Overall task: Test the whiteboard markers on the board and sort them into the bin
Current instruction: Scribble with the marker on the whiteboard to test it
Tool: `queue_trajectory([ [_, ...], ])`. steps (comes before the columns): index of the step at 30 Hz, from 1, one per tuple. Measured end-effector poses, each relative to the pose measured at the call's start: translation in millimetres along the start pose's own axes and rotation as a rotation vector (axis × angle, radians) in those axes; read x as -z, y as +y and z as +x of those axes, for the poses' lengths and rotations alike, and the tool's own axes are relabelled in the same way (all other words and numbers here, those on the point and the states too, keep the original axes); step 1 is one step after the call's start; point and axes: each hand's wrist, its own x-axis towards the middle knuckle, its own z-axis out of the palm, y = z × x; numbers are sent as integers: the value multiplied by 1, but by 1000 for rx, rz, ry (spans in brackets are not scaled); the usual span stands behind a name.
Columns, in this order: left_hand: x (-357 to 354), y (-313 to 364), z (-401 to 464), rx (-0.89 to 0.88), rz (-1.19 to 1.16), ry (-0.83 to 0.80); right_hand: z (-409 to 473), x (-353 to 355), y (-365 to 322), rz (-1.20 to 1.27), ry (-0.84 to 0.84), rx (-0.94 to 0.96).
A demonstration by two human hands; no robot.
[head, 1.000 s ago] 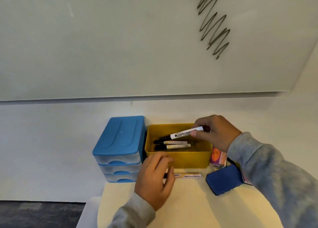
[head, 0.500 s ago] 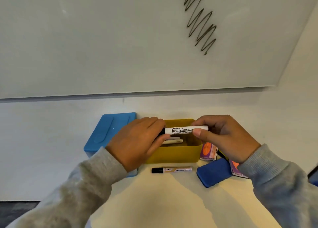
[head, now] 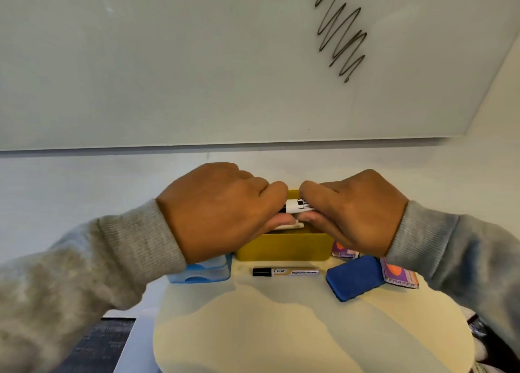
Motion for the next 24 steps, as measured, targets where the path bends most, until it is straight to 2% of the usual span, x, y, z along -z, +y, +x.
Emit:
queue_trajectory([
  [8,3,11,-3,33,0,34,-2,-6,5,-18,85,133],
  [16,5,6,6,62,9,9,9,-9,20,-53,104,160],
  [22,10,-1,2,156,-64,-1,33,-8,27,-57,145,223],
  [24,12,-7,-5,215,-92,11,29,-11,43,-83,110,177],
])
